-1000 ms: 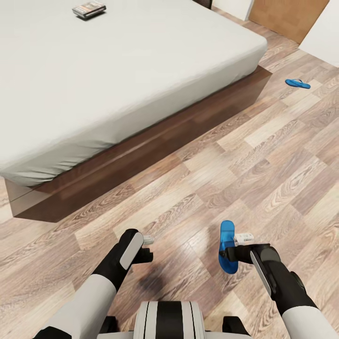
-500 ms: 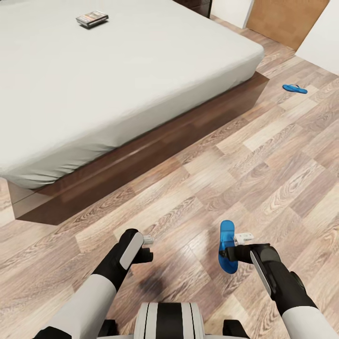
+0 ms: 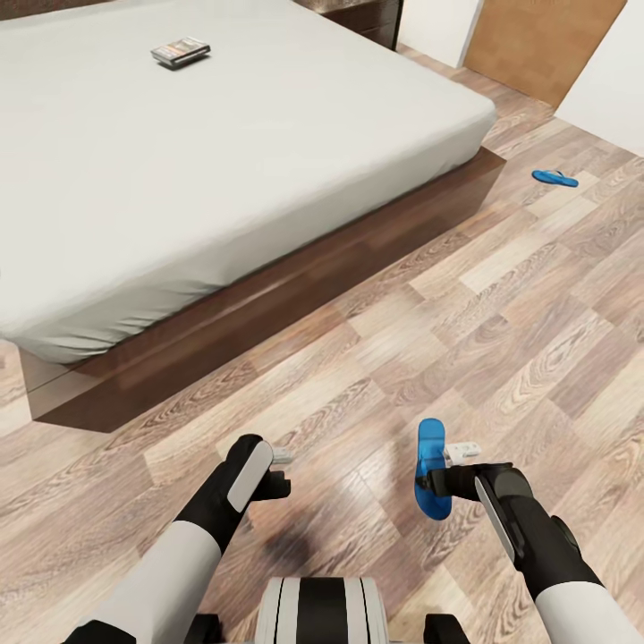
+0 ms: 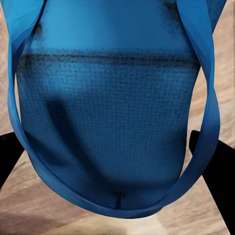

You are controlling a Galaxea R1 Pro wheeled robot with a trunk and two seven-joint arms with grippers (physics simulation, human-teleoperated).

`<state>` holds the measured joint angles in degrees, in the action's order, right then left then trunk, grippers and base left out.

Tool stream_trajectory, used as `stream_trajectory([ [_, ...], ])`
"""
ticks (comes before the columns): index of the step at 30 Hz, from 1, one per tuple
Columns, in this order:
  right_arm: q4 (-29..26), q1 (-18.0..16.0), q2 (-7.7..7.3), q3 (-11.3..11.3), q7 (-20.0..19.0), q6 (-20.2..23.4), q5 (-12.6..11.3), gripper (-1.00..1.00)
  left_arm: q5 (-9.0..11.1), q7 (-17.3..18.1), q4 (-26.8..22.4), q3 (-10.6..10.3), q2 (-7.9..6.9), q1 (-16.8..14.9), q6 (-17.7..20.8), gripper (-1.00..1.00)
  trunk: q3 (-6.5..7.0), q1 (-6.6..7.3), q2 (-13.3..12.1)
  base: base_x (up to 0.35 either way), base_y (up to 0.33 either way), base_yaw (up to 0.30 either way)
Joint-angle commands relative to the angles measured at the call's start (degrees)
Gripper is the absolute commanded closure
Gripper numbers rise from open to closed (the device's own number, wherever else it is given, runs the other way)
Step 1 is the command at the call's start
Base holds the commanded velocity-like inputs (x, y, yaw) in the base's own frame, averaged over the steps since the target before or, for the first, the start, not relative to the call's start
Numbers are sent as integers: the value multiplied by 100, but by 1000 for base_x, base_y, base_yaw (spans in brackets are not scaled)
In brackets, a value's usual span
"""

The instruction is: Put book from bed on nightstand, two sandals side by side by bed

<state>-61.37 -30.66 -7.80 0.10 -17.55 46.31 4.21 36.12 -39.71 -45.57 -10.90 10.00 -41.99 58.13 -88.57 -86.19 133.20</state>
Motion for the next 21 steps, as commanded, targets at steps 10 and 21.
stream_trajectory([
  [10,-15,-4,-2,6,-38,24,45,100,53,-67,-5,-8,0,-2,13,-100,90,1,1,0,0,0],
  [21,-23,-5,-2,0,-38,27,45,100,53,-68,-5,-8,0,-2,14,-100,192,1,1,0,0,0],
])
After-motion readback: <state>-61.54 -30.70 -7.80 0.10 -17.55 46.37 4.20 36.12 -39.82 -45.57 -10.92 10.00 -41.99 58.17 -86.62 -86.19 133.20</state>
